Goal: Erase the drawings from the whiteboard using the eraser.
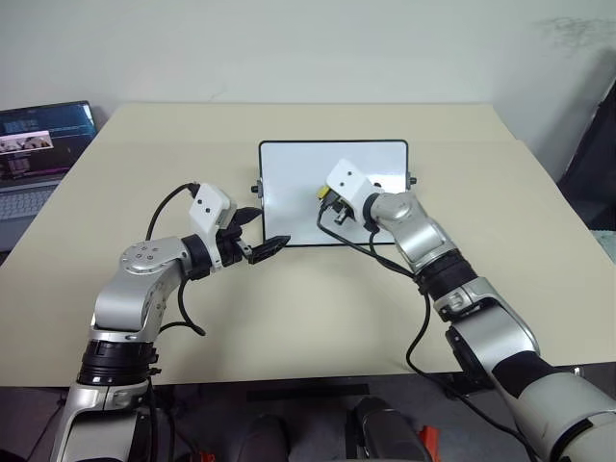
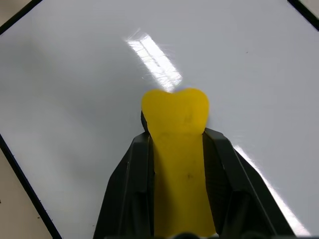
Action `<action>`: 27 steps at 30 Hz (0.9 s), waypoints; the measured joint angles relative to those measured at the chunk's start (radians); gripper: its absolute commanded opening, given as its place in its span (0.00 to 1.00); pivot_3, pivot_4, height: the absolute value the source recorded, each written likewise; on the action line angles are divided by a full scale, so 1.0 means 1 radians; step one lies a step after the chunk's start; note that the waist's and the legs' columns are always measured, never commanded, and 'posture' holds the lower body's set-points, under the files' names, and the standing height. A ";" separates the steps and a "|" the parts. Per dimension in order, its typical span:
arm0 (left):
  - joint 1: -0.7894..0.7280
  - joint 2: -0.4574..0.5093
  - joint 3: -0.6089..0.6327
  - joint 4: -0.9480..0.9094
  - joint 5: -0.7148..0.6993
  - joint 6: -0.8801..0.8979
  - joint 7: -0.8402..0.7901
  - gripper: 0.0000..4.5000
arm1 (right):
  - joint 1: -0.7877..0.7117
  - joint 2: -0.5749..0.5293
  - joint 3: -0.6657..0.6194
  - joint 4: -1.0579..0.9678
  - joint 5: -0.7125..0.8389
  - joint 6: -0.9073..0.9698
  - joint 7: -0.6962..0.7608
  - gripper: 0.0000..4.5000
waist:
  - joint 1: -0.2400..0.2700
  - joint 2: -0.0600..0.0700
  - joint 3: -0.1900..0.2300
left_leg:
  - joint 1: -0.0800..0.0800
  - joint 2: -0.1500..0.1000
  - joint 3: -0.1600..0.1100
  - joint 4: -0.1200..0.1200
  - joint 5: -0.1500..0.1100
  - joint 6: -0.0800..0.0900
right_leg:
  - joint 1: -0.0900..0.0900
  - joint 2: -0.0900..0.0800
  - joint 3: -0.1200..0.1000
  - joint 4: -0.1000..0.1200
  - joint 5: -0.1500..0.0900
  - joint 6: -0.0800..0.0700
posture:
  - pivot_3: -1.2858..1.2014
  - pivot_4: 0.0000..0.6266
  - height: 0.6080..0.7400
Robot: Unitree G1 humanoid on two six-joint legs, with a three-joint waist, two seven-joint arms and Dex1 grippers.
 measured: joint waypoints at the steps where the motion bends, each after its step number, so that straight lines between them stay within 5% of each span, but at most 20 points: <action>1: -0.003 0.000 0.001 -0.001 -0.006 0.003 -0.003 1.00 | 0.012 -0.022 -0.014 -0.056 0.018 0.039 0.023 0.22 | 0.003 0.000 0.001 | -0.002 0.000 0.000 0.000 0.000 0.000 | -0.001 0.000 0.000 -0.001 0.000 0.000 | 0.52 0.24 1.00; 4: -0.017 0.033 0.023 -0.021 -0.042 0.018 -0.025 1.00 | 0.069 -0.114 -0.095 -0.325 0.114 0.193 0.123 0.22 | 0.020 0.001 0.003 | -0.022 0.000 -0.002 0.000 0.000 0.000 | -0.021 0.000 -0.003 0.001 0.003 -0.005 | 0.52 0.24 1.00; 9: -0.029 0.100 0.044 -0.063 -0.064 0.032 -0.062 1.00 | 0.170 -0.295 -0.170 -0.623 0.186 0.296 0.220 0.22 | 0.037 0.001 0.003 | -0.028 0.001 -0.006 -0.002 -0.003 -0.003 | -0.025 -0.001 -0.008 -0.001 -0.002 -0.009 | 0.52 0.24 1.00; 17: -0.049 0.136 0.026 -0.052 -0.060 0.038 -0.109 1.00 | 0.345 -0.463 -0.198 -0.702 0.218 0.296 0.273 0.22 | 0.047 0.002 0.004 | -0.029 0.000 -0.005 0.001 -0.005 -0.002 | -0.026 -0.001 -0.009 0.000 -0.003 -0.010 | 0.52 0.24 1.00; 27: -0.064 0.148 0.009 -0.032 -0.048 0.021 -0.149 1.00 | 0.355 -0.482 -0.212 -0.758 0.252 0.298 0.266 0.22 | 0.049 0.002 0.004 | -0.029 0.000 -0.008 0.001 -0.005 -0.002 | -0.025 -0.001 -0.011 0.001 -0.003 -0.010 | 0.52 0.24 1.00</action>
